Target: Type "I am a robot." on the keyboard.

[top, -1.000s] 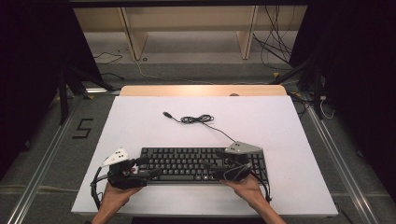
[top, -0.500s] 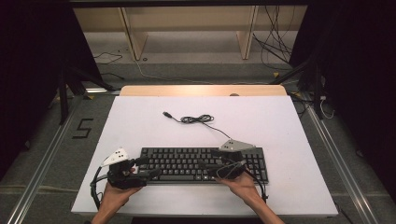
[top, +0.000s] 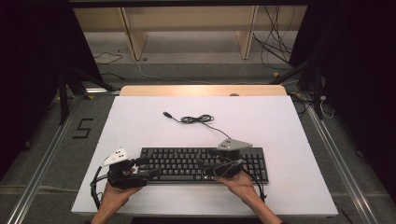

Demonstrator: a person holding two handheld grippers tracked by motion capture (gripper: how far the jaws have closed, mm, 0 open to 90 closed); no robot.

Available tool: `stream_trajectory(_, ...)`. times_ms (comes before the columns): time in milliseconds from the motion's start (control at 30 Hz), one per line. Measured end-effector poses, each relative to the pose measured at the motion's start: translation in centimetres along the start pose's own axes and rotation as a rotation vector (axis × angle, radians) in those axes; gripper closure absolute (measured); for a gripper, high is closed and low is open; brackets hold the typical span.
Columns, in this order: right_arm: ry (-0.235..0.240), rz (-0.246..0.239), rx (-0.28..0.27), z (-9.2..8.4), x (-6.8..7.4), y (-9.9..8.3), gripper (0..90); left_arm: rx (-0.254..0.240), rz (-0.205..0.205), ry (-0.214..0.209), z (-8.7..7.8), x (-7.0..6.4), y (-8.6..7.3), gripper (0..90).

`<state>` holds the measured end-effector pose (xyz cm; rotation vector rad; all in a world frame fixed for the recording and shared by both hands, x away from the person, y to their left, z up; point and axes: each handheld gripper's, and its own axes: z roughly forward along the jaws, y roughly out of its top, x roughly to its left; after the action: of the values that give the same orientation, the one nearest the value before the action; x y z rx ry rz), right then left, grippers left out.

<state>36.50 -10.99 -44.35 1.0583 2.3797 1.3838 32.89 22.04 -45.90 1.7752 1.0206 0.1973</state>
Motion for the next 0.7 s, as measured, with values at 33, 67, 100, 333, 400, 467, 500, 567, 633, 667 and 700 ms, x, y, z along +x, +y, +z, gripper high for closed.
stream_trajectory(33,0.000,0.000,0.000,0.0,0.0,0.0,45.9,0.000,0.000,0.000,0.0,0.0,0.0,28.6)
stream_trajectory(67,0.000,0.000,0.000,0.0,0.0,0.0,45.9,0.123,-0.022,0.130,-0.1,1.4,-0.5,28.6)
stream_trajectory(100,0.000,0.000,0.000,0.0,0.0,0.0,45.9,0.123,-0.022,0.130,-0.1,1.4,-0.5,69.3)
stream_trajectory(333,0.008,-0.013,0.060,2.7,0.5,0.5,72.7,0.123,-0.022,0.130,-0.1,1.4,-0.5,69.3)
stream_trajectory(400,0.009,-0.013,0.064,2.8,0.5,0.6,75.1,0.136,-0.012,0.140,-0.1,1.4,-0.5,71.5)
stream_trajectory(467,0.006,-0.011,0.073,3.0,0.5,0.6,78.9,0.143,-0.013,0.139,0.0,1.5,-0.6,75.6)
stream_trajectory(500,0.006,-0.013,0.077,3.1,0.5,0.6,80.5,0.151,-0.008,0.137,0.0,1.5,-0.6,77.2)
stream_trajectory(567,0.005,-0.014,0.082,3.4,0.5,0.5,83.7,0.153,-0.009,0.140,0.1,1.4,-0.6,80.3)
stream_trajectory(633,0.006,-0.011,0.086,3.6,0.5,0.5,86.5,0.167,0.004,0.138,0.1,1.4,-0.6,83.1)
stream_trajectory(667,0.006,-0.014,0.090,3.6,0.5,0.5,88.2,0.171,0.005,0.136,0.1,1.5,-0.6,84.5)
stream_trajectory(700,0.007,-0.012,0.092,3.7,0.6,0.5,89.6,0.173,0.006,0.136,0.1,1.5,-0.6,85.6)
